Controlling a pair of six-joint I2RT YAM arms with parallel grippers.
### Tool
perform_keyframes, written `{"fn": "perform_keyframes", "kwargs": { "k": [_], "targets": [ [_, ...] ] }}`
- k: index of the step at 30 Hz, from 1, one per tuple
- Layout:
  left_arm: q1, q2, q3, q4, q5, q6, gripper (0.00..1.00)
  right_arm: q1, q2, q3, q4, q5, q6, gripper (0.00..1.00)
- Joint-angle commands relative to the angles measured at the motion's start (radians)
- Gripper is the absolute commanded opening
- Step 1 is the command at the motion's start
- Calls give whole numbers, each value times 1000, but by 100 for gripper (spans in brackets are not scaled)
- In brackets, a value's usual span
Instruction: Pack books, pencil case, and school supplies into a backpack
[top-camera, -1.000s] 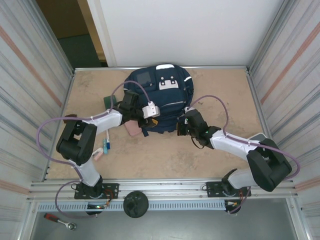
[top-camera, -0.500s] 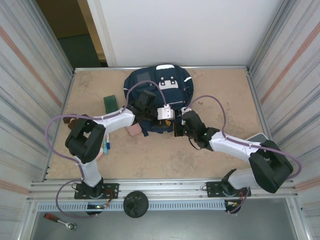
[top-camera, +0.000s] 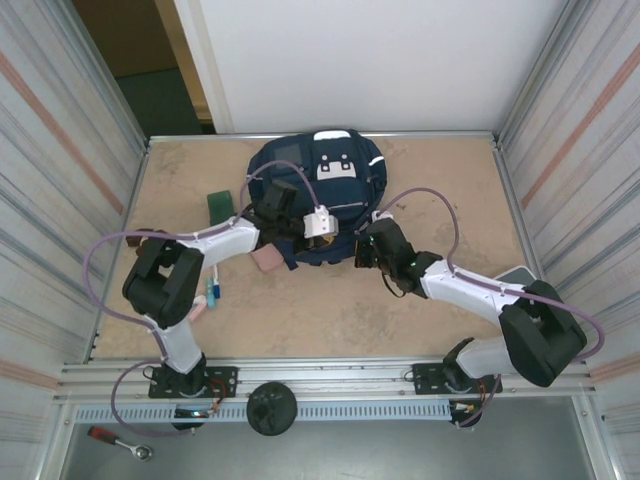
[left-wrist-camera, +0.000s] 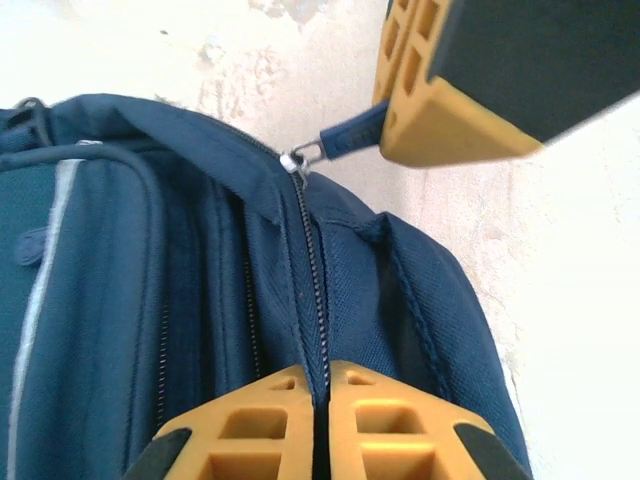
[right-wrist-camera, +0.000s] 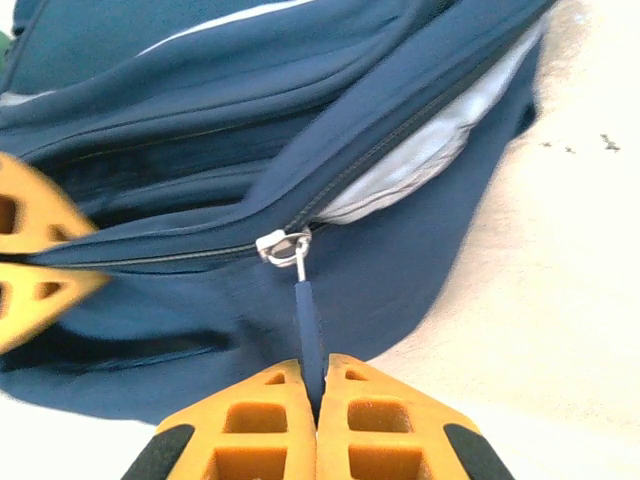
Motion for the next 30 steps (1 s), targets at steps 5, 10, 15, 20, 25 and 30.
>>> {"fn": "perform_keyframes", "kwargs": {
  "k": [5,10,15,20,25,30],
  "targets": [
    [139,-138,-80,63,133,-46,8,-153,38,13,-99,115,0,0],
    [159,-130,-107,74,97,-31,10,-170,26,-6,-2,14,-35,0],
    [154,-79,-75,26,40,-21,14,-136,20,-15,49,-24,-54,0],
    [107,-98,-67,-6,2,-7,46,-105,5,-22,64,-43,-57,0],
    [14,-104,-39,-32,-50,-2,58,-79,-13,-23,67,-47,-54,0],
    [-88,-41,29,-58,-120,28,63,-60,-29,-22,68,-50,-52,0]
  ]
}}
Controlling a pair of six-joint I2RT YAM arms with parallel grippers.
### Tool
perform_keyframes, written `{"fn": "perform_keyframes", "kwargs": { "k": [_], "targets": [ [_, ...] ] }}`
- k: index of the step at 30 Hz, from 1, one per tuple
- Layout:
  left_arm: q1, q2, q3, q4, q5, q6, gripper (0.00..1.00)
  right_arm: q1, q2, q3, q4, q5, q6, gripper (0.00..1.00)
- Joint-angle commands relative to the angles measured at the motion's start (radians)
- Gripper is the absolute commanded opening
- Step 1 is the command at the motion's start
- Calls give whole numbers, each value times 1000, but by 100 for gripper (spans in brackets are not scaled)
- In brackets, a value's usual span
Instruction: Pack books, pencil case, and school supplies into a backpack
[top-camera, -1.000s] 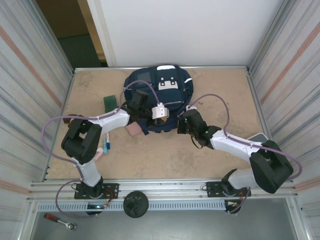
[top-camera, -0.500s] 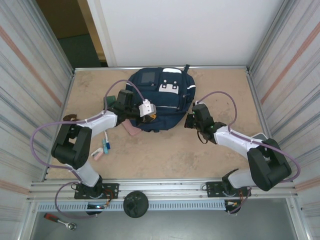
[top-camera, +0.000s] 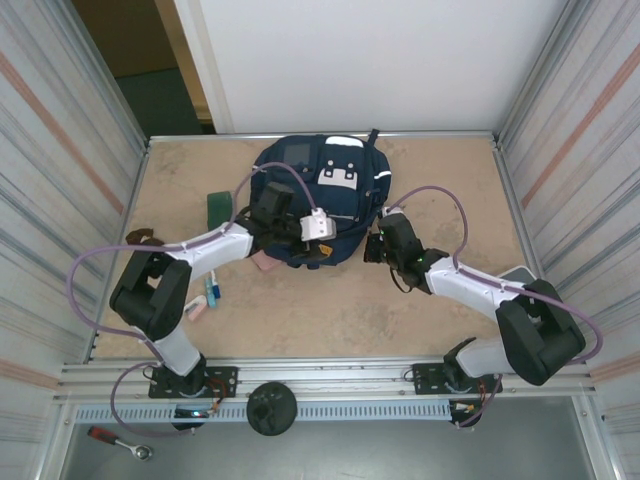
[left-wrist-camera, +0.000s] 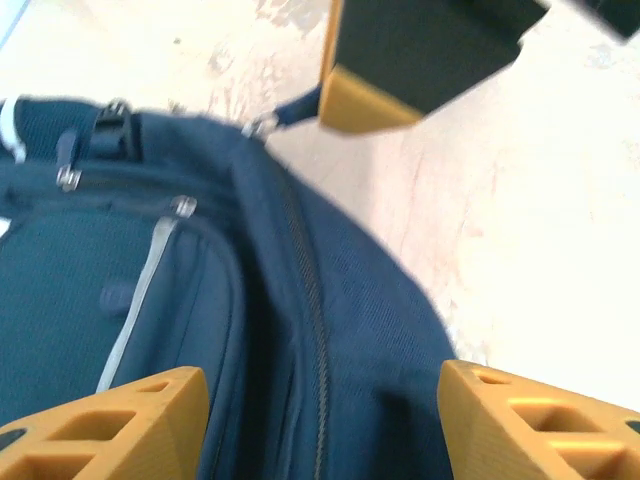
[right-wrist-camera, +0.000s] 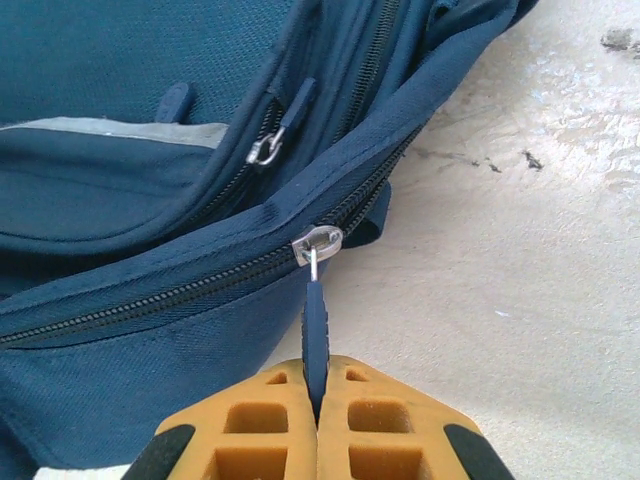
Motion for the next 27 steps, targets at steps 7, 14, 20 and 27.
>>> {"fn": "perform_keyframes", "kwargs": {
  "k": [7,14,20,27],
  "targets": [
    [-79,163,160,-39,-95,40,59,27,-68,-17,31,-9,-13,0],
    [-68,175,204,-94,-55,41,17,-5,-74,-43,-3,24,-23,0],
    [-6,46,132,-41,200,-28,4,-154,-49,-33,-80,0,-16,0],
    [12,-20,112,-61,388,-54,3,-252,-35,6,-127,39,-14,0]
  ]
}}
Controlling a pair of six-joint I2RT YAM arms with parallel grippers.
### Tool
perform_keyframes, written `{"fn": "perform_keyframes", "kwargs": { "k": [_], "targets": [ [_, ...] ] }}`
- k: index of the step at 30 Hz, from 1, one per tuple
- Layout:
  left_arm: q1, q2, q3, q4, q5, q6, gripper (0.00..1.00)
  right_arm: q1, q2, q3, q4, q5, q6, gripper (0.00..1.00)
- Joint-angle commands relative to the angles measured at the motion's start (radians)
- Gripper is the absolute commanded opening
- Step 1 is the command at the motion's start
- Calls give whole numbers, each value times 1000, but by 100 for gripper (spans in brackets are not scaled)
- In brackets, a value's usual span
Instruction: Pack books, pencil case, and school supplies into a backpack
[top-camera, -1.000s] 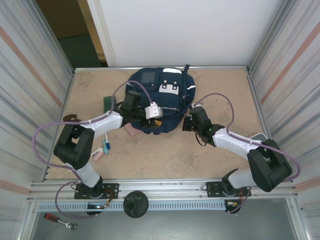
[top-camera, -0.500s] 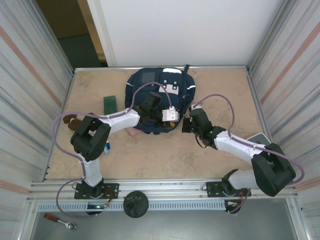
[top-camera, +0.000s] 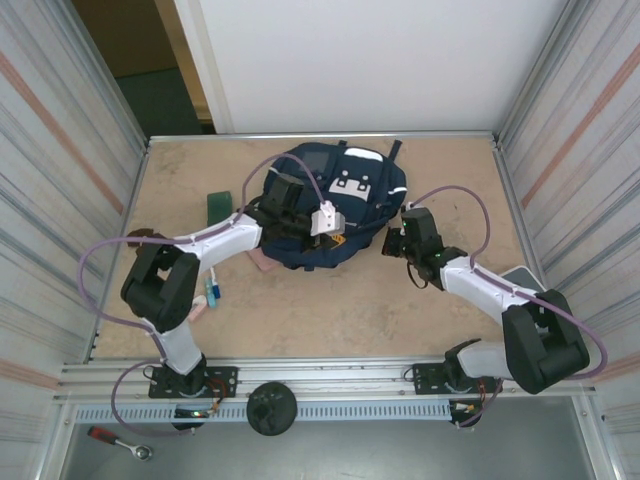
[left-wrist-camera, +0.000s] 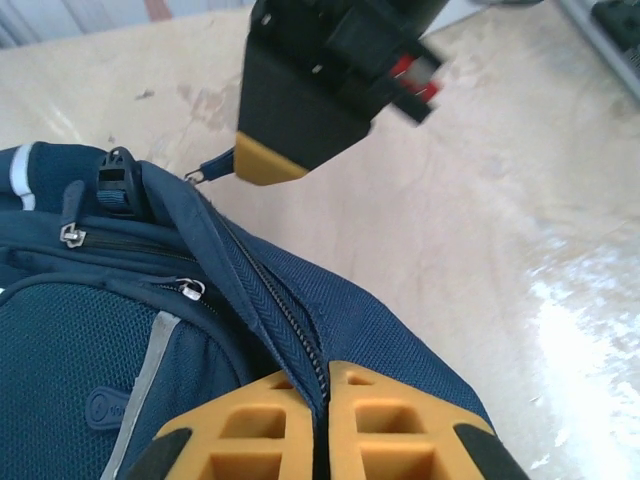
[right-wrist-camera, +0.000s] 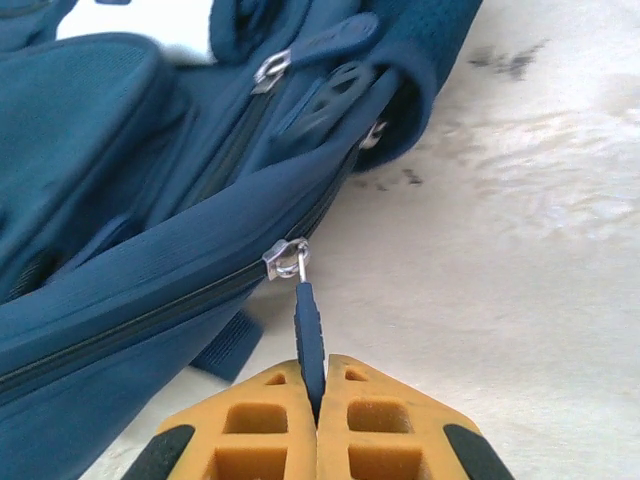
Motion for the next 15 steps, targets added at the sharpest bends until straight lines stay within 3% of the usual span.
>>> {"fn": "perform_keyframes", "kwargs": {
  "k": [1,7,11,15],
  "targets": [
    [14,-82,-6,1,158,-14,3,-75,22,38,-95,107,2,0],
    [51,-100,-51,47,152,-32,3,-167,96,76,-100,65,19,0],
    [52,-83,-59,53,144,-32,5,-176,79,82,-91,-48,-26,2],
    [49,-60,-66,78,154,-52,5,-219,17,88,-129,-210,-32,35]
  ]
}}
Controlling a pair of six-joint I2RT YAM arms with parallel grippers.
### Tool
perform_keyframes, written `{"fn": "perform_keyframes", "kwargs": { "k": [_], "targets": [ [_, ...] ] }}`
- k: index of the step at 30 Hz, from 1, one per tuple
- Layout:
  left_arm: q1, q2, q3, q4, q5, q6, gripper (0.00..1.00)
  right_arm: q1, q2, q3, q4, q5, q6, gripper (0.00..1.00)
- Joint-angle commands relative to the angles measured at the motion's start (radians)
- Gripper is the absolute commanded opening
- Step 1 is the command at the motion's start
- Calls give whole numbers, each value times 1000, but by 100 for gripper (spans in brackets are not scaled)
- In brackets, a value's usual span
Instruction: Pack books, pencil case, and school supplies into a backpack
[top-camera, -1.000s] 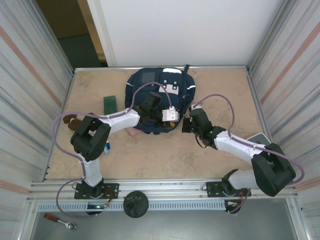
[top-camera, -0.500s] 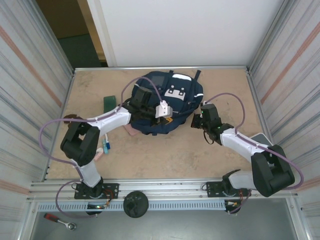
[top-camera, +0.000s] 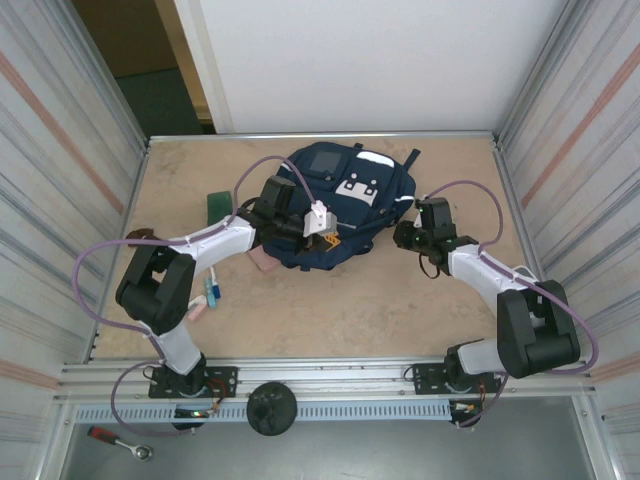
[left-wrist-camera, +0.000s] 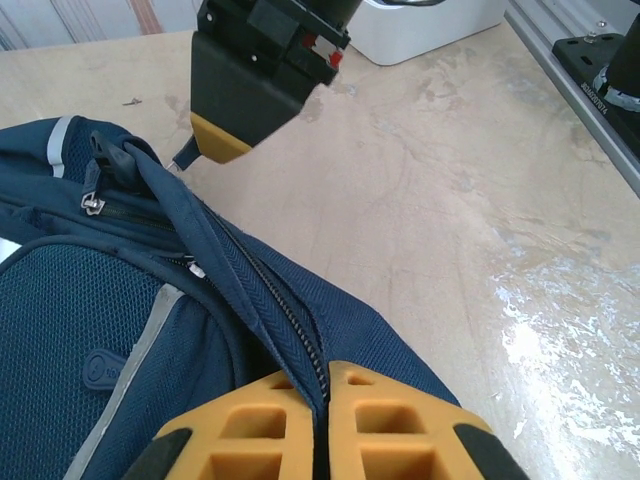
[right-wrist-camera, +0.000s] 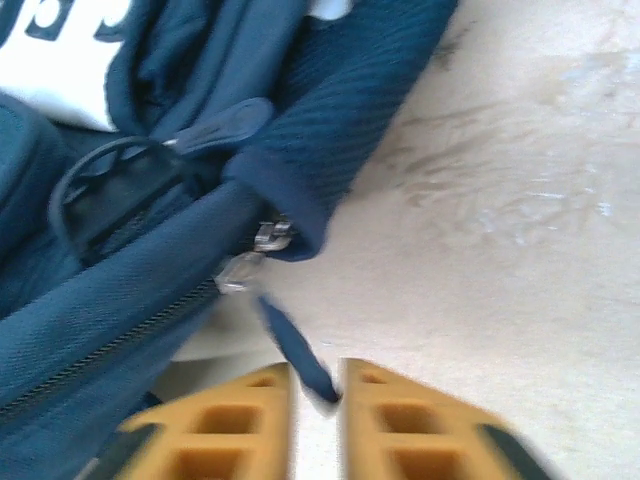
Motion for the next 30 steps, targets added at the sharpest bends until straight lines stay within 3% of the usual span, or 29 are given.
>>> {"fn": "perform_keyframes", "kwargs": {
  "k": [1,6,11,17,19,23,25,30],
  "targets": [
    [7,-38,-8,47,76,-22,6,-73,-56,25,-61,-99,7,40],
    [-2,-26,-2,52,76,-25,7,-179,-18,41,-19,-274,154,51],
    [-13,-25,-4,50,68,-25,8,-209,158,132,55,-345,270,60],
    [-21,-4,1,45,53,-24,8,-216,371,264,141,-395,341,61],
    [-23,6,3,45,48,-22,9,-216,432,301,161,-420,349,55],
    [-25,25,10,33,8,-11,11,-230,464,295,171,-427,347,21],
    [-25,35,21,15,-41,4,13,-240,429,255,172,-410,333,11],
    [-22,67,73,-15,-237,36,14,-256,296,129,132,-352,276,0]
  ]
}}
